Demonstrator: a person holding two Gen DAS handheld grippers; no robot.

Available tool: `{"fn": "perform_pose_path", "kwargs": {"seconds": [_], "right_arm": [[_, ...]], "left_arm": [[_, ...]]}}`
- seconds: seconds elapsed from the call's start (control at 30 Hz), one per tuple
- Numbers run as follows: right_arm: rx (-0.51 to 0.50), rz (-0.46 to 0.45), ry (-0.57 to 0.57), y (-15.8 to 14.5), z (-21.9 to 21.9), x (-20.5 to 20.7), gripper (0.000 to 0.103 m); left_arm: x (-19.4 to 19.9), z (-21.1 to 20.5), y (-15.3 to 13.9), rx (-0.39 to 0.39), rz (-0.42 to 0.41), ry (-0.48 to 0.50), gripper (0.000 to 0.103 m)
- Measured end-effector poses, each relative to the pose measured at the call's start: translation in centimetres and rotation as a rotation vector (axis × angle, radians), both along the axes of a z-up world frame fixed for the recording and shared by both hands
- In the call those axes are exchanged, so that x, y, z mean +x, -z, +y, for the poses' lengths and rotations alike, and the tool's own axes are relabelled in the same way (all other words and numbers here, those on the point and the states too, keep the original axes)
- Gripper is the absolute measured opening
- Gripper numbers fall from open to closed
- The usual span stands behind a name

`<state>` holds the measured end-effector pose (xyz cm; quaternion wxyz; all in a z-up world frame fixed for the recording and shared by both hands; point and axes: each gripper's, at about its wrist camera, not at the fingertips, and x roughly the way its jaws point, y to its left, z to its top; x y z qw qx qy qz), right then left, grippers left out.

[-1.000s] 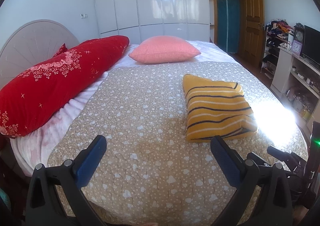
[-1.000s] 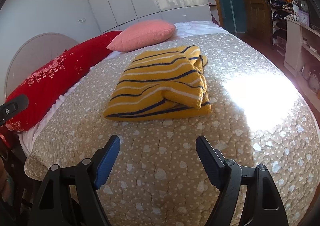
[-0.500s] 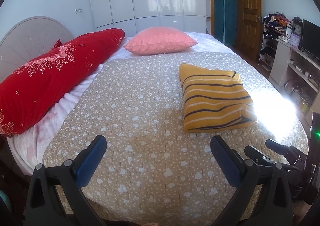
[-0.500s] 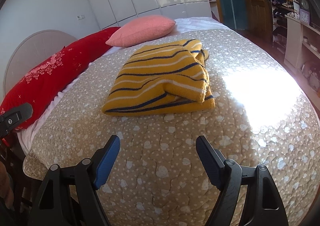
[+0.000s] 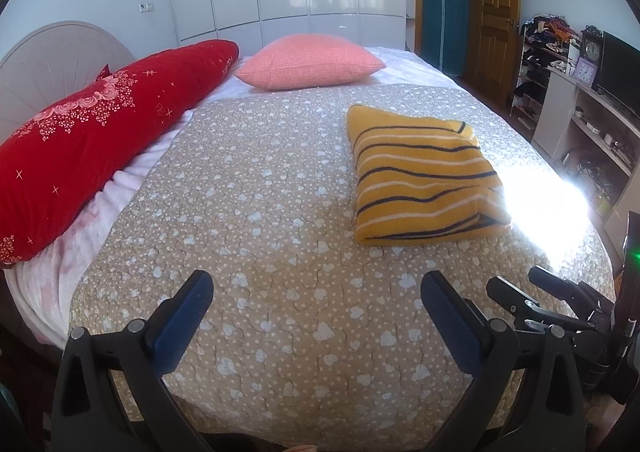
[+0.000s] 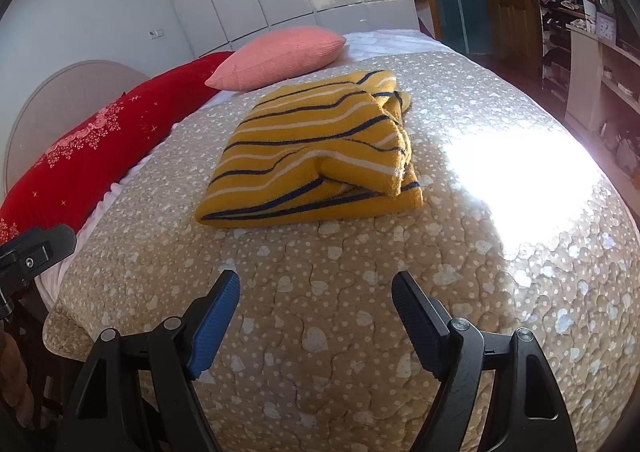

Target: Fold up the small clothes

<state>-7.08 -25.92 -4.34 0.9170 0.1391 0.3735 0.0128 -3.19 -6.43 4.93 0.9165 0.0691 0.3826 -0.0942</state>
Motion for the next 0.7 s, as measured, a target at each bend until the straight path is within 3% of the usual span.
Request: {"fn": "perform_pose_path", "kwargs": {"seconds": [0.7], "right_arm": [[-0.010, 0.006, 0.000, 0.1, 0.3, 0.5, 0.083]], "left_arm": [[0.8, 0.2, 1.4, -0.025, 0.061, 0.008, 0.103]]}}
